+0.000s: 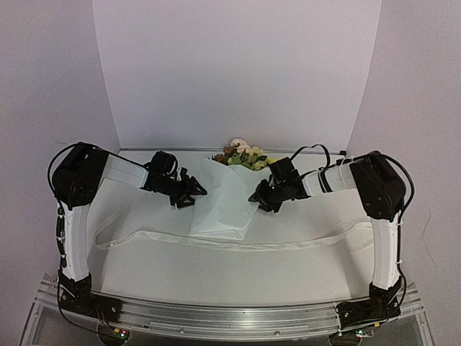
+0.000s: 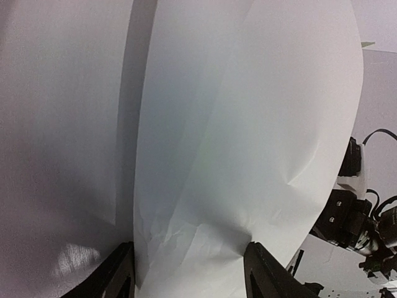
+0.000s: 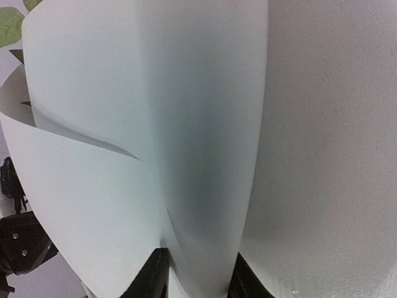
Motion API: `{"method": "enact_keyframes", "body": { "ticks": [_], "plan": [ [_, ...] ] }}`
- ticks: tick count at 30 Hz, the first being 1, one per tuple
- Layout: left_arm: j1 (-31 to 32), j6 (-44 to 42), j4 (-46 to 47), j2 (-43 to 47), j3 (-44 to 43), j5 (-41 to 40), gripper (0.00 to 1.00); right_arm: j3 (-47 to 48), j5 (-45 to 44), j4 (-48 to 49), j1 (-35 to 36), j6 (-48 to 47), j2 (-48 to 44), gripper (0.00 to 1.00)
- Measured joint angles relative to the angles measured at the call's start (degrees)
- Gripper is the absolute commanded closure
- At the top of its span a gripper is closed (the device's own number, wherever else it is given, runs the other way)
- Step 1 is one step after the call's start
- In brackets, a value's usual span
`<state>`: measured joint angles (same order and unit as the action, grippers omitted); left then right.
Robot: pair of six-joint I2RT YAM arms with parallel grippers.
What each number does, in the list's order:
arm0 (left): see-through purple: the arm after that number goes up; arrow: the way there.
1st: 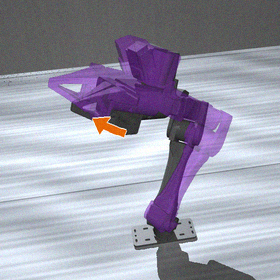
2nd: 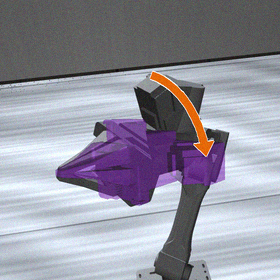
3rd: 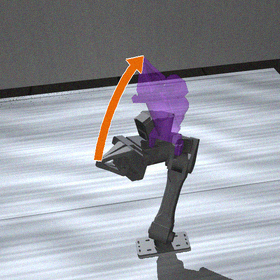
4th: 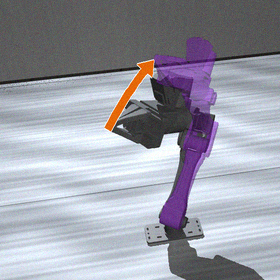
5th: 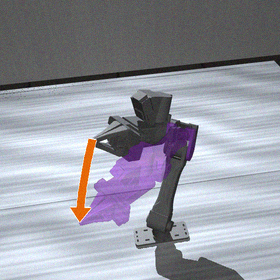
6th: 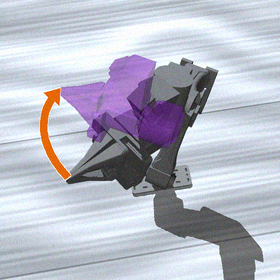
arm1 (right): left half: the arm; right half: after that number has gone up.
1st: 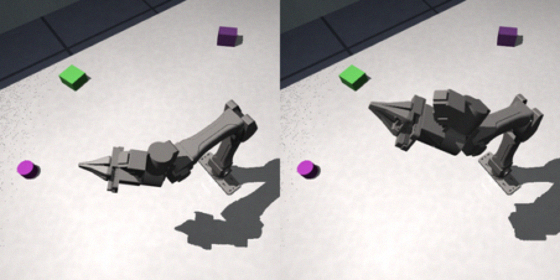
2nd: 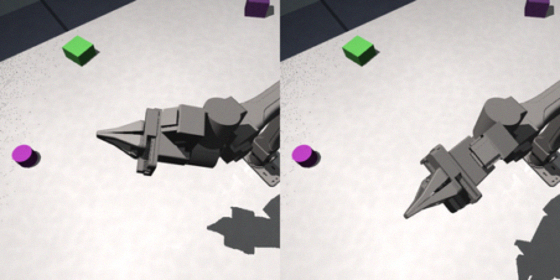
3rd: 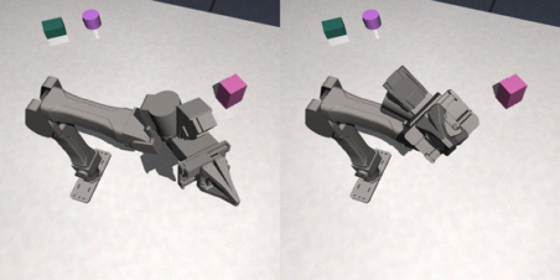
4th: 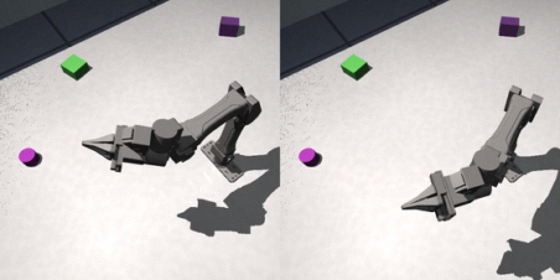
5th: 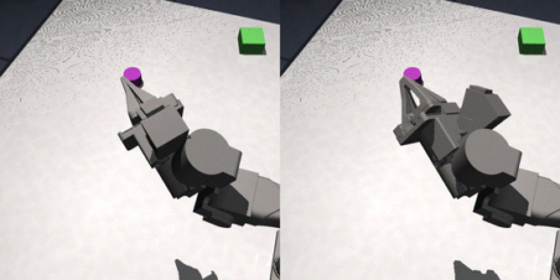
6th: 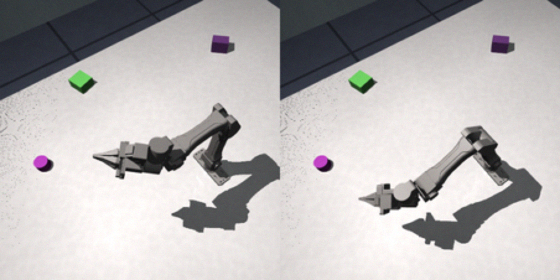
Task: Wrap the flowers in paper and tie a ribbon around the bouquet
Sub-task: Pick up the folded bouquet from the center of the board.
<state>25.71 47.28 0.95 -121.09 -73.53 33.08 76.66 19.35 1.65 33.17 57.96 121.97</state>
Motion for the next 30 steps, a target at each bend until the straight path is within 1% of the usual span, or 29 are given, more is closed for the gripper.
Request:
{"method": "enact_keyframes", "body": {
  "ticks": [5,10,17,20,24,30],
  "plan": [
    [0.00,2.13,-1.35,-0.09,-1.24,0.82,0.57,1.02,0.49,-1.01,-0.05,1.72,0.00,0.85],
    [0.00,3.66,-2.88,-0.09,-3.14,1.92,0.69,2.50,1.18,-4.22,-0.34,3.31,-0.02,0.89],
    [0.00,4.76,-5.32,-0.09,-4.38,2.85,0.80,3.80,2.11,-7.52,-0.77,4.48,-0.35,0.95],
    [0.00,5.25,-5.69,-0.07,-4.34,2.99,0.83,3.94,2.73,-8.93,-0.84,4.90,-0.70,0.96],
    [0.02,5.59,-5.99,0.53,-3.18,3.02,0.83,4.02,3.24,-11.26,-0.83,5.16,-2.07,0.96],
    [0.41,5.76,-5.99,2.57,0.24,2.97,0.84,3.10,4.14,-13.31,-0.81,5.37,-6.98,0.97]
  ]
}}
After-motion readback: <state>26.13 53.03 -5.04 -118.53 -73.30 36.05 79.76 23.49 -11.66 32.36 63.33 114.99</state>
